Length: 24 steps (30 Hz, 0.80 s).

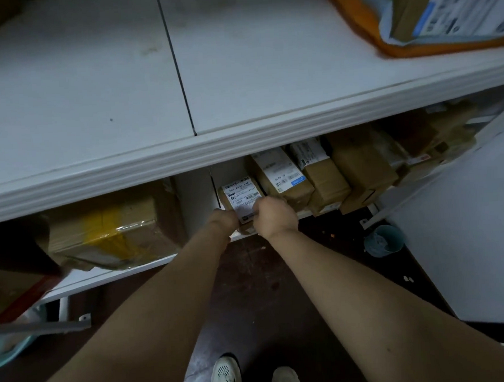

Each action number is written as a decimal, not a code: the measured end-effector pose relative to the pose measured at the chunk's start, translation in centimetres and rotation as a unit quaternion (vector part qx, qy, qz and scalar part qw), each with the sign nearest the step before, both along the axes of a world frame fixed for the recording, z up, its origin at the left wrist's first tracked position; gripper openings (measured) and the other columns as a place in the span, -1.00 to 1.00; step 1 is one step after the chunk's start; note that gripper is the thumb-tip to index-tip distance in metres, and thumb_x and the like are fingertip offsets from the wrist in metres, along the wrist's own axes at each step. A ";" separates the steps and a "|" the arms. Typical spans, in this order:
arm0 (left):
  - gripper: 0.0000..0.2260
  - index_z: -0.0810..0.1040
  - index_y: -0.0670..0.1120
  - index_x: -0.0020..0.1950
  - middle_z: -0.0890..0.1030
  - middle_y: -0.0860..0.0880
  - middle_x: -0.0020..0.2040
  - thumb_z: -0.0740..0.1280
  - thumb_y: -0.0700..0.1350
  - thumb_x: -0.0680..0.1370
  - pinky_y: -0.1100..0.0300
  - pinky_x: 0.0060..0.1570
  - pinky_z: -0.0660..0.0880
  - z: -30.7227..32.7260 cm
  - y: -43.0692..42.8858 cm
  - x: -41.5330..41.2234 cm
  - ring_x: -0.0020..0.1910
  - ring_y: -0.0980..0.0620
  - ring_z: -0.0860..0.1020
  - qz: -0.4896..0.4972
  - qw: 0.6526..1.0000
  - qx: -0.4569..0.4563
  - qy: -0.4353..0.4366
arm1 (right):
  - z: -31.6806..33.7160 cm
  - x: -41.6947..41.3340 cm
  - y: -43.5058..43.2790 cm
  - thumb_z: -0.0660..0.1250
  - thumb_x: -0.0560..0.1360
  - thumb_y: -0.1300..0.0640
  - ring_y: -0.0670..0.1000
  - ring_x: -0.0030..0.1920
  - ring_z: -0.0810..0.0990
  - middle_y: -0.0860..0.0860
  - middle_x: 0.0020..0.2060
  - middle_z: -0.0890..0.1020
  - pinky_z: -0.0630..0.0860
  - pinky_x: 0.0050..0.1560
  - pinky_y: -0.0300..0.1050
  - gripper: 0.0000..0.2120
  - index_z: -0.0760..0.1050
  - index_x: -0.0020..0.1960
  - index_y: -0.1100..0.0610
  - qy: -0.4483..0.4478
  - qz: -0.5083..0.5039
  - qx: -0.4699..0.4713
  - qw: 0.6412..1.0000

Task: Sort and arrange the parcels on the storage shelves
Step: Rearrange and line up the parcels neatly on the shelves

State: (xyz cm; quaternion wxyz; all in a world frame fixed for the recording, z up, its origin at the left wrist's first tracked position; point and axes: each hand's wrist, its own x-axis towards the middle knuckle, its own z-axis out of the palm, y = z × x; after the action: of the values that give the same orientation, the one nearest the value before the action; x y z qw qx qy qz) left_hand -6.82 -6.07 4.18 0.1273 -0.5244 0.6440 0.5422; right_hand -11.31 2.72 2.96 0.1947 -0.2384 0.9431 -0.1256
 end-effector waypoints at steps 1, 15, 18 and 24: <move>-0.73 0.43 -0.32 0.29 0.48 -0.19 -0.03 0.18 -0.26 0.61 0.11 -0.15 0.44 1.1 -0.1 0.1 -0.14 -0.07 0.42 -0.017 1.000 0.004 0.006 | 1.1 0.0 0.2 0.24 0.56 0.23 0.11 0.13 0.55 0.09 0.09 0.60 0.47 -0.10 -0.13 -0.76 0.56 0.19 0.11 -0.004 -0.001 -0.004 1.000; -0.89 0.49 -0.26 -0.13 0.56 -0.24 -0.20 0.24 -0.30 0.58 -0.04 -0.04 0.59 21.4 2.4 1.1 -0.21 -0.14 0.57 -0.105 0.986 -0.049 0.122 | 20.4 1.1 2.9 0.27 0.46 0.21 0.17 0.01 0.59 0.12 -0.04 0.61 0.50 -0.10 -0.06 -0.83 0.57 0.02 0.15 0.084 0.094 -0.085 0.988; -0.88 0.54 -0.29 0.01 0.62 -0.22 -0.14 0.27 -0.25 0.58 0.07 -0.16 0.62 24.3 1.5 0.8 -0.26 -0.07 0.61 -0.108 0.981 -0.083 0.137 | 23.0 0.5 1.9 0.28 0.46 0.20 0.14 -0.04 0.59 0.07 -0.15 0.58 0.53 -0.10 -0.06 -0.91 0.55 -0.08 0.11 0.108 0.095 -0.106 0.984; -0.86 0.47 -0.25 0.11 0.56 -0.15 -0.22 0.23 -0.24 0.58 0.12 -0.20 0.55 28.3 -3.4 -2.5 -0.31 -0.01 0.54 -0.071 0.971 -0.137 0.183 | 25.9 -3.7 -3.2 0.27 0.53 0.16 0.08 0.14 0.55 0.01 0.13 0.60 0.46 0.02 -0.14 -0.74 0.54 0.20 0.04 0.123 0.068 -0.134 0.981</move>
State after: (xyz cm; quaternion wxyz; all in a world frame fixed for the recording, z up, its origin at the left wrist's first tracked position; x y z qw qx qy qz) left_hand -9.31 -9.47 32.49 -0.0279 -0.3821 0.7600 0.5250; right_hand -15.01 -0.47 28.90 0.0518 -0.3394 0.9161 -0.2070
